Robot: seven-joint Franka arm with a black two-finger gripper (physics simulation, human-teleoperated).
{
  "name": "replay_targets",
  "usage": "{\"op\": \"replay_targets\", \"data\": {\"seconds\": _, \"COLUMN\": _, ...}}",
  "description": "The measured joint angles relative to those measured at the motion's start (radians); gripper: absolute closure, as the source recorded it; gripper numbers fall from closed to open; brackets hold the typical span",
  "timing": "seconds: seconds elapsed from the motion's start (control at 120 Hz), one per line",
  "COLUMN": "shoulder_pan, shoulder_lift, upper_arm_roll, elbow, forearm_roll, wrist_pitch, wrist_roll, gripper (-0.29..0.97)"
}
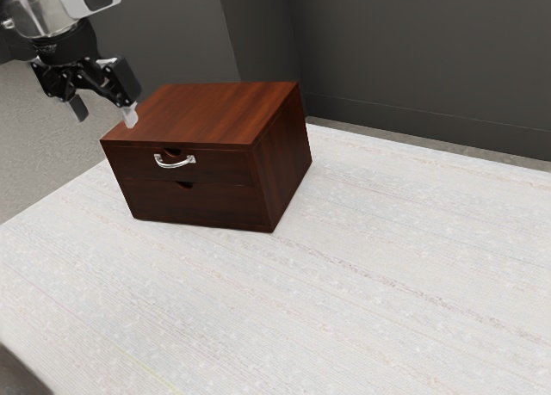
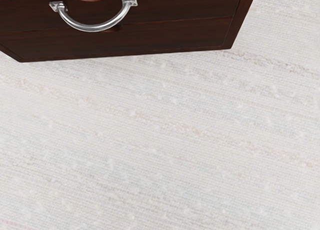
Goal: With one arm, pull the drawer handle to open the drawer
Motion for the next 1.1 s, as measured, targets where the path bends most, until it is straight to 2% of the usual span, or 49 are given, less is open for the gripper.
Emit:
{"op": "replay_targets", "data": {"seconds": 0.208, "shoulder_pan": -0.057, "shoulder_lift": 0.009, "upper_arm_roll": -0.009, "elbow": -0.002, "forearm_roll": -0.018, "wrist_pitch": 0.036, "wrist_roll": 0.047, "gripper": 0.00}}
{"op": "replay_targets", "data": {"seconds": 0.292, "shoulder_pan": -0.067, "shoulder_lift": 0.007, "upper_arm_roll": -0.031, "elbow": -0.005, "forearm_roll": -0.015, "wrist_pitch": 0.028, "wrist_roll": 0.145, "gripper": 0.00}}
{"op": "replay_targets", "data": {"seconds": 0.442, "shoulder_pan": -0.137, "shoulder_lift": -0.004, "upper_arm_roll": -0.019, "elbow": -0.007, "forearm_roll": 0.004, "wrist_pitch": -0.042, "wrist_roll": 0.318, "gripper": 0.00}}
{"op": "replay_targets", "data": {"seconds": 0.725, "shoulder_pan": -0.175, "shoulder_lift": 0.008, "upper_arm_roll": -0.042, "elbow": -0.014, "forearm_roll": 0.021, "wrist_pitch": -0.062, "wrist_roll": 0.650, "gripper": 0.00}}
{"op": "replay_targets", "data": {"seconds": 0.8, "shoulder_pan": -0.184, "shoulder_lift": -0.051, "upper_arm_roll": -0.041, "elbow": -0.107, "forearm_roll": 0.026, "wrist_pitch": -0.042, "wrist_roll": 0.715, "gripper": 0.00}}
{"op": "replay_targets", "data": {"seconds": 0.892, "shoulder_pan": -0.150, "shoulder_lift": -0.219, "upper_arm_roll": -0.043, "elbow": -0.349, "forearm_roll": 0.033, "wrist_pitch": 0.056, "wrist_roll": 0.786, "gripper": 0.00}}
{"op": "replay_targets", "data": {"seconds": 0.967, "shoulder_pan": -0.151, "shoulder_lift": -0.305, "upper_arm_roll": -0.043, "elbow": -0.518, "forearm_roll": 0.079, "wrist_pitch": 0.168, "wrist_roll": 0.843, "gripper": 0.00}}
{"op": "replay_targets", "data": {"seconds": 1.1, "shoulder_pan": -0.151, "shoulder_lift": -0.348, "upper_arm_roll": -0.039, "elbow": -0.642, "forearm_roll": 0.137, "wrist_pitch": 0.333, "wrist_roll": 0.959, "gripper": 0.00}}
